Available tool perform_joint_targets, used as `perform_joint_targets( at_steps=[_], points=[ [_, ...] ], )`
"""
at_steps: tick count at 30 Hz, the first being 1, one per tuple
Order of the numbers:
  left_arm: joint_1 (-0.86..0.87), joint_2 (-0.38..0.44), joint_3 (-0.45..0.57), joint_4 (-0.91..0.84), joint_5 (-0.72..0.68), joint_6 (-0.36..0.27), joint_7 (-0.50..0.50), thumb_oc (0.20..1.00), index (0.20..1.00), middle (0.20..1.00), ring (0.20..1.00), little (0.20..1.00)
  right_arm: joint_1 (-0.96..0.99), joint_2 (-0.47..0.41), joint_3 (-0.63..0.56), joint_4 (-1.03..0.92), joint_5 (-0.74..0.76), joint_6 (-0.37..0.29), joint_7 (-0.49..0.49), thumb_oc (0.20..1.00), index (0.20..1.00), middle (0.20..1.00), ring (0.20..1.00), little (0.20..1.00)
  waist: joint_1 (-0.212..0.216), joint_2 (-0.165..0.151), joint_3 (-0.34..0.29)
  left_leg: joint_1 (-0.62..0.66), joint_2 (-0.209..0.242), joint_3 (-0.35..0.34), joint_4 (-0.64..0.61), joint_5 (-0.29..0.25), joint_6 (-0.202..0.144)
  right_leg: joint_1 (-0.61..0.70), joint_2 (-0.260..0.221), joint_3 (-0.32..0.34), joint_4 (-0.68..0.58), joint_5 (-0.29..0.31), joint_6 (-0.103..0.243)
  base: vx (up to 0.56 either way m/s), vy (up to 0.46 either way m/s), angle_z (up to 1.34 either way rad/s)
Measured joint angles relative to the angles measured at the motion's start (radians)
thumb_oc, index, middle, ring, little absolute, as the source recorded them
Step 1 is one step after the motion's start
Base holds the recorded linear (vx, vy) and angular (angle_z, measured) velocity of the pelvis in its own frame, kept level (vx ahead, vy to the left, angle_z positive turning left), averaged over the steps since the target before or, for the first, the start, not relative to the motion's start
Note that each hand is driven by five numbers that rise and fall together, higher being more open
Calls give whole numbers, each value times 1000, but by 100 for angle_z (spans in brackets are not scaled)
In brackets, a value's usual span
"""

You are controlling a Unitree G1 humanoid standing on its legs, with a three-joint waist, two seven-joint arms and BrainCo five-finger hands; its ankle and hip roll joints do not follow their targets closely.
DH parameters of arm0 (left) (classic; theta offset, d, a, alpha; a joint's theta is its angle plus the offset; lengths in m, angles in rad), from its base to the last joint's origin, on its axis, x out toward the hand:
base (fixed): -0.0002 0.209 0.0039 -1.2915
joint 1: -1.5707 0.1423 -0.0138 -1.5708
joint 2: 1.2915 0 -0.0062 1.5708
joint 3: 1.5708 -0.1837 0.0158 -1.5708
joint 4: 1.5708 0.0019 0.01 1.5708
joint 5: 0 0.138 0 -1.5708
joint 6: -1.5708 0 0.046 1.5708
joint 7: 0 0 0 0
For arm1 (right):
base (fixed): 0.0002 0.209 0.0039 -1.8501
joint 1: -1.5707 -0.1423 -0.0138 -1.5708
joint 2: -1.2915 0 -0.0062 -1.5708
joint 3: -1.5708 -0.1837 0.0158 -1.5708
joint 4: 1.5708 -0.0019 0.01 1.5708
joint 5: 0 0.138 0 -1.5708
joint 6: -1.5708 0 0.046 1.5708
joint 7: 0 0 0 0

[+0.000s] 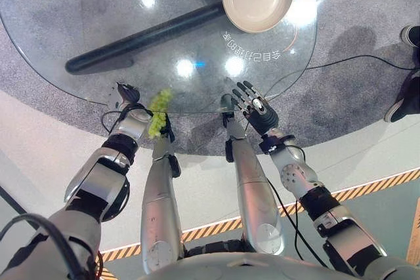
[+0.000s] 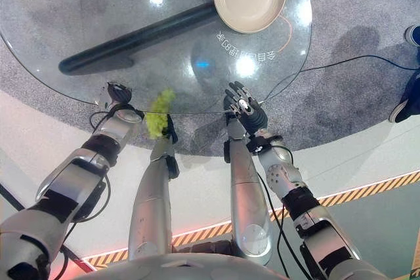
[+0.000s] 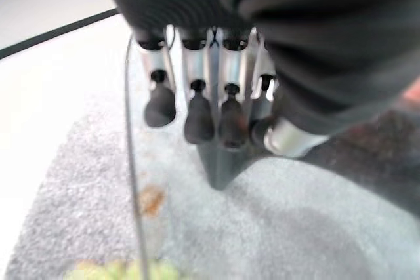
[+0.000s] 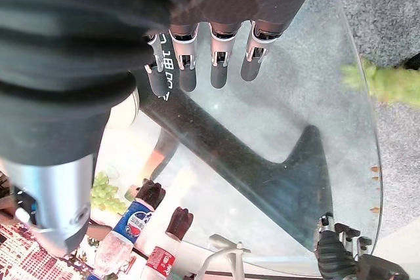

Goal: Pick up fruits into the plate

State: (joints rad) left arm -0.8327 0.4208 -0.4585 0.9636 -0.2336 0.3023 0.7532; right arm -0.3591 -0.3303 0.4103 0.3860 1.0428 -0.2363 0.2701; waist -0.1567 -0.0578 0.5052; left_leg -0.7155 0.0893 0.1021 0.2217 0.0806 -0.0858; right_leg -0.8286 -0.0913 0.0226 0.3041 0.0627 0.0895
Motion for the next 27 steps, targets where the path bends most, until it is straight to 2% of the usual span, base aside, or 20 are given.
perform_joint_targets(
  at_steps=[6, 9, 10, 11, 12, 15, 16, 17, 19, 23, 27],
  points=[
    [2, -8, 0, -9, 0, -12, -2, 200, 200, 200, 200, 200, 2, 0, 0, 0, -1, 0, 0, 1000, 1000, 1000, 1000, 1000, 10, 0, 0, 6, 0, 0, -1, 2, 4, 5, 0, 0, 1, 3, -4, 0, 0, 0],
    [25, -9, 1, -21, -1, -70, -33, 200, 200, 200, 200, 200, 5, 1, 0, 0, -2, 0, 0, 1000, 1000, 1000, 1000, 1000, 17, 1, 1, 35, 0, -2, -6, 2, 3, 36, 0, -3, -4, 3, -4, 0, 0, 0],
    [33, -9, 1, -35, -2, -96, -48, 454, 454, 454, 454, 454, 7, 1, 0, 1, -4, 0, 0, 1000, 1000, 1000, 1000, 1000, 20, 1, 1, 45, 0, -2, -7, 1, 3, 46, 0, -3, -5, 3, -4, 0, 0, 0],
    [41, -9, 2, -43, -4, -116, -62, 853, 853, 853, 853, 853, 7, 1, 0, 4, -5, 0, 0, 1000, 1000, 1000, 1000, 1000, 22, 1, 1, 51, 0, -3, -7, 1, 3, 52, 0, -3, -6, 3, -4, 0, 0, 0],
    [57, -9, 4, -53, -14, -159, -95, 1000, 1000, 1000, 1000, 1000, 8, 1, 0, 11, -8, 0, 0, 1000, 1000, 1000, 1000, 1000, 27, 1, 1, 65, 0, -4, -8, 1, 3, 67, 0, -4, -8, 2, -4, 0, 0, 0],
    [124, -15, 21, -88, -75, -264, -206, 1000, 1000, 1000, 1000, 1000, 20, 3, -1, 44, -44, 3, -2, 1000, 1000, 1000, 1000, 1000, 38, 1, 2, 127, 0, -4, -27, 1, 3, 128, -1, -6, -24, 2, -3, 19, 45, 1],
    [141, -18, 26, -93, -86, -282, -225, 1000, 1000, 1000, 1000, 1000, 25, 3, -2, 52, -49, 4, -3, 1000, 1000, 1000, 1000, 1000, 40, 1, 2, 142, 0, -3, -33, 2, 3, 143, 0, -6, -28, 2, -3, 42, 45, 2],
    [188, -21, 26, -101, -105, -325, -274, 1000, 1000, 1000, 1000, 1000, 42, 3, -5, 69, -54, 10, -3, 1000, 1000, 1000, 1000, 1000, 43, 2, 3, 183, 0, -5, -44, 3, 3, 185, 0, -9, -39, 2, -3, 46, 45, 3],
    [259, -29, 36, -119, -133, -371, -326, 1000, 1000, 1000, 1000, 1000, 75, 5, -16, 105, -67, 17, -1, 1000, 1000, 1000, 1000, 1000, 50, 4, 5, 252, -1, -7, -66, 3, 4, 258, -1, -17, -62, 1, -2, 59, 52, 6],
    [396, -38, 86, -121, -169, -433, -407, 1000, 1000, 1000, 1000, 1000, 131, 7, -34, 208, -94, 24, 3, 1000, 1000, 1000, 1000, 1000, 73, 9, 8, 386, -1, -16, -125, 12, 3, 398, -3, -39, -117, 0, -1, 55, 44, 10],
    [517, -64, 122, -94, -172, -478, -465, 1000, 1000, 1000, 1000, 1000, 171, 28, -115, 368, -128, 24, 43, 1000, 1000, 1000, 1000, 1000, 100, 29, 12, 536, -4, -36, -203, 27, 4, 563, -7, -76, -190, -5, 7, 72, 52, 21]
  ],
)
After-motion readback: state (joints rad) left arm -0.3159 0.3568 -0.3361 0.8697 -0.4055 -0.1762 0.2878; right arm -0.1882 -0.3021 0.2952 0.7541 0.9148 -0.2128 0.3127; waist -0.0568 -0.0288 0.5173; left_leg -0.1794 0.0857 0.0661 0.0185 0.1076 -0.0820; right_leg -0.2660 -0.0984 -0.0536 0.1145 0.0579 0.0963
